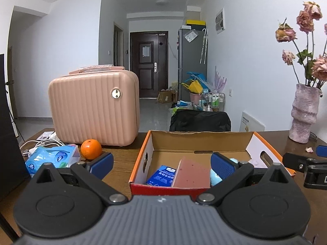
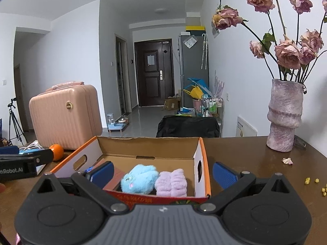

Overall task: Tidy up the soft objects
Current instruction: 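Withdraw both tools from the box back toward the remaining soft items, then grasp the lavender drawstring pouch with the right tool while the left tool approaches the clear bag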

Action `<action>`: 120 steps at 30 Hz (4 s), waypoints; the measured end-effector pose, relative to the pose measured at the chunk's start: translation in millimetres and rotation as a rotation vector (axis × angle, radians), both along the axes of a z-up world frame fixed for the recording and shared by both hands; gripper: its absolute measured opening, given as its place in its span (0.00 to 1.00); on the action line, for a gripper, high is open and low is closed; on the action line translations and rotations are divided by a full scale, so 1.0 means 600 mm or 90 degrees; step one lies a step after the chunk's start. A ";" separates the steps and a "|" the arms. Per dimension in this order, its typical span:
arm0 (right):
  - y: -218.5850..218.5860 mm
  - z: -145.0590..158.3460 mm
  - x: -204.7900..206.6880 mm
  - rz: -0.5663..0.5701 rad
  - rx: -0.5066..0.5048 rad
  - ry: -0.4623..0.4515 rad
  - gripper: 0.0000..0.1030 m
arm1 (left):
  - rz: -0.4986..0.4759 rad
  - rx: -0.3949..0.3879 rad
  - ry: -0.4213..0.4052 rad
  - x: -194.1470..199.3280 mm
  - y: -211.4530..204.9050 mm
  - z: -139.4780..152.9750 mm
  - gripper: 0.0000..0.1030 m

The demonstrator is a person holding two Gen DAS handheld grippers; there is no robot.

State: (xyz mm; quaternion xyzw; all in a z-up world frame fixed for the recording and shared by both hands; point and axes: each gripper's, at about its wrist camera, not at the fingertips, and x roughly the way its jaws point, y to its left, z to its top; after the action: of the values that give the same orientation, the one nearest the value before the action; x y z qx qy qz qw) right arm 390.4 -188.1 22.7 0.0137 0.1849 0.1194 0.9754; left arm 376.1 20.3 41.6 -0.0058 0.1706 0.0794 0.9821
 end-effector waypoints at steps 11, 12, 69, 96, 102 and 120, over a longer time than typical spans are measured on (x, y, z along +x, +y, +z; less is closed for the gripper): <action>-0.008 -0.008 -0.060 -0.006 0.009 -0.009 1.00 | -0.013 0.019 -0.008 -0.056 -0.008 -0.010 1.00; -0.009 -0.009 -0.067 -0.005 0.010 -0.012 1.00 | -0.014 0.017 -0.006 -0.061 -0.007 -0.012 1.00; -0.014 -0.116 -0.285 0.040 -0.032 0.024 0.99 | -0.059 -0.013 0.072 -0.263 -0.015 -0.116 1.00; -0.052 -0.131 -0.222 0.037 0.095 0.107 0.45 | -0.056 -0.024 0.089 -0.256 -0.013 -0.122 1.00; -0.053 -0.127 -0.234 0.024 0.090 0.076 0.44 | -0.054 -0.022 0.095 -0.254 -0.013 -0.124 1.00; -0.068 -0.119 -0.242 -0.001 0.105 0.042 0.44 | -0.074 0.029 0.088 -0.205 -0.041 -0.084 0.98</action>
State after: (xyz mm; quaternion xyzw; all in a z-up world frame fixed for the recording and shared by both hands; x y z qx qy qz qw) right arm 245.1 -228.7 -48.6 0.0984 0.2062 0.1327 0.9645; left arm 252.9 -4.1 -8.7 0.0321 0.2365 0.0261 0.9708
